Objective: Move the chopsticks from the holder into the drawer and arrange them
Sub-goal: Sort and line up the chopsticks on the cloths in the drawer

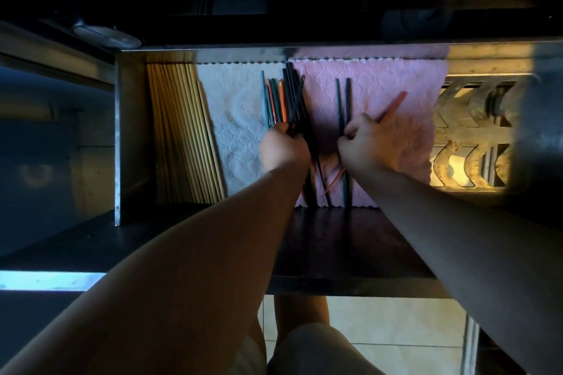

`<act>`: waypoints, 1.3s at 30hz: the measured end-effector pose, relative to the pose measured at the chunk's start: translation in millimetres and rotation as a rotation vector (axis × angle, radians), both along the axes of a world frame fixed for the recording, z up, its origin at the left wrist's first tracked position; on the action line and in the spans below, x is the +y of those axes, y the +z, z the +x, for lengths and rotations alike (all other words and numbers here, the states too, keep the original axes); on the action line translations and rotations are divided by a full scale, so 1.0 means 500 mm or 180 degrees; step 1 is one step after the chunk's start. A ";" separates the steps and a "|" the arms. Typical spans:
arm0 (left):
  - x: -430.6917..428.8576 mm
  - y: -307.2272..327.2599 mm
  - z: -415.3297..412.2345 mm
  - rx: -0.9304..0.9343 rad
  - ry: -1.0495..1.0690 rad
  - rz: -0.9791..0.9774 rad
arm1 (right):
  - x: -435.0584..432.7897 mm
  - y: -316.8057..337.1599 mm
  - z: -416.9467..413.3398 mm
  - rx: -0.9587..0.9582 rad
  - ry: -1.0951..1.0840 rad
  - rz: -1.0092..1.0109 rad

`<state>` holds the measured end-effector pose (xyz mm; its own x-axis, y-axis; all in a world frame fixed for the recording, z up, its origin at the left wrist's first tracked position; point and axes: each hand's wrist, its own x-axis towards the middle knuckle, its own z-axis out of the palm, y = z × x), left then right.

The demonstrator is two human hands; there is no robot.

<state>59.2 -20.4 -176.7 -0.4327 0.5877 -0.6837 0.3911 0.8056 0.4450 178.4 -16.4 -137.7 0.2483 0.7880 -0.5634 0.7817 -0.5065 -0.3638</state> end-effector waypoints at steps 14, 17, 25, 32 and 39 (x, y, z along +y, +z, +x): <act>0.037 0.005 -0.007 0.0055 -0.0093 -0.0344 | -0.010 -0.045 -0.024 0.0552 -0.0037 0.0241; 0.031 0.018 -0.035 0.0011 -0.0215 -0.0258 | -0.004 -0.061 -0.042 0.0465 0.0118 0.0164; -0.009 0.017 -0.100 -0.0625 0.0562 -0.0094 | 0.007 -0.084 -0.082 0.0192 0.0742 0.0340; -0.001 0.045 -0.115 -0.1104 0.1230 -0.0216 | 0.020 -0.106 -0.113 -0.0245 0.0935 0.0385; 0.006 0.050 -0.109 -0.1080 0.1100 -0.0162 | 0.034 -0.091 -0.102 -0.0402 0.1022 0.0313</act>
